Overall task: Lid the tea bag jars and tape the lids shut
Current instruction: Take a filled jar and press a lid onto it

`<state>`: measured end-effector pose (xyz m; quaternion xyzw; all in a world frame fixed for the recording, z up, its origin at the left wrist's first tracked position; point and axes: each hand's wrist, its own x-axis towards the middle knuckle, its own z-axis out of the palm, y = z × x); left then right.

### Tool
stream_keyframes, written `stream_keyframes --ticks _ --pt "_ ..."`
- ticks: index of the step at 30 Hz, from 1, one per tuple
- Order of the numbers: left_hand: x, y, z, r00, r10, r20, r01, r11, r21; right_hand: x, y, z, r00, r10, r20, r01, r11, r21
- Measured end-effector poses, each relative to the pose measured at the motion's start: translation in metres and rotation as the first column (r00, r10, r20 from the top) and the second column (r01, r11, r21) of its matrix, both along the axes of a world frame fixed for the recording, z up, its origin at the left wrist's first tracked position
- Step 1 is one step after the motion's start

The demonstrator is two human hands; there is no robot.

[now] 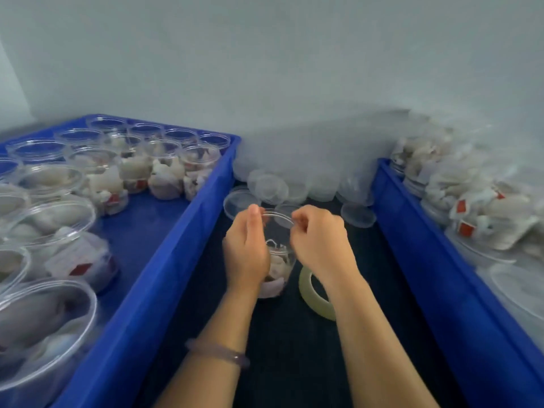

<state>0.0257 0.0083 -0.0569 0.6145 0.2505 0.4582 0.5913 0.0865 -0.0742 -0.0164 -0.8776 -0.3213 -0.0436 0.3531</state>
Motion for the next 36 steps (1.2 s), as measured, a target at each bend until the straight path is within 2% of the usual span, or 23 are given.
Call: stream_keyframes --ticks 3,4,5,7,9,10,12,14,18,21,24,26,29,32,34,36 --pt "0.012 0.01 -0.01 1.0 -0.021 -0.014 0.02 0.997 -0.08 0.038 0.001 -0.012 0.943 0.061 -0.327 0.04 0.955 0.295" --pt "0.016 0.012 -0.011 0.999 -0.044 -0.014 0.043 0.996 -0.084 0.055 0.004 -0.02 0.926 0.049 -0.374 0.081 0.943 0.324" --pt "0.018 0.015 -0.012 0.998 -0.067 -0.015 0.065 0.994 -0.082 0.072 0.009 -0.03 0.936 -0.003 -0.353 0.091 0.968 0.235" --pt "0.02 0.015 -0.011 0.993 -0.12 -0.015 0.119 0.991 -0.059 0.102 0.019 -0.05 0.963 -0.101 -0.248 0.062 0.985 -0.161" --pt "0.021 0.017 -0.019 0.988 -0.154 -0.01 0.154 0.987 -0.044 0.115 0.028 -0.066 0.985 -0.072 -0.154 -0.001 0.903 -0.43" --pt "0.019 0.017 -0.026 0.986 -0.169 -0.005 0.169 0.984 -0.053 0.115 0.031 -0.071 0.989 -0.06 -0.133 -0.01 0.88 -0.476" --pt "0.016 0.018 -0.039 0.982 -0.191 0.009 0.191 0.979 -0.068 0.113 0.032 -0.074 0.992 -0.049 -0.115 -0.005 0.903 -0.43" --pt "0.016 0.017 -0.046 0.981 -0.194 0.015 0.195 0.977 -0.09 0.108 0.022 -0.065 0.995 0.034 -0.09 -0.064 0.934 -0.35" --pt "0.019 0.018 -0.045 0.981 -0.188 0.043 0.192 0.971 -0.142 0.087 -0.017 -0.004 0.949 0.316 0.01 -0.308 0.93 -0.2" --pt "0.02 0.016 -0.044 0.969 -0.244 0.046 0.248 0.959 -0.137 0.062 -0.038 0.038 0.89 0.449 -0.085 -0.456 0.885 -0.096" --pt "0.018 0.012 -0.043 0.915 -0.401 0.042 0.403 0.905 -0.138 0.037 -0.027 0.047 0.791 0.581 -0.192 -0.581 0.812 0.059" --pt "0.016 0.008 -0.044 0.903 -0.429 -0.031 0.424 0.9 -0.101 0.021 -0.014 0.034 0.808 0.569 -0.151 -0.57 0.821 0.04" --pt "0.023 0.006 -0.051 0.917 -0.379 -0.125 0.364 0.923 -0.128 0.007 -0.004 0.014 0.871 0.484 0.083 -0.482 0.875 -0.044" --pt "0.022 0.004 -0.045 0.901 -0.428 -0.066 0.414 0.896 -0.158 0.013 -0.016 0.018 0.898 0.379 0.223 -0.414 0.9 0.135" --pt "0.021 0.002 -0.041 0.909 -0.416 -0.029 0.406 0.9 -0.157 0.02 -0.026 0.024 0.923 0.323 0.208 -0.356 0.923 0.147" --pt "0.019 0.001 -0.04 0.902 -0.431 -0.02 0.423 0.892 -0.158 0.02 -0.028 0.022 0.934 0.339 0.114 -0.348 0.935 0.065"
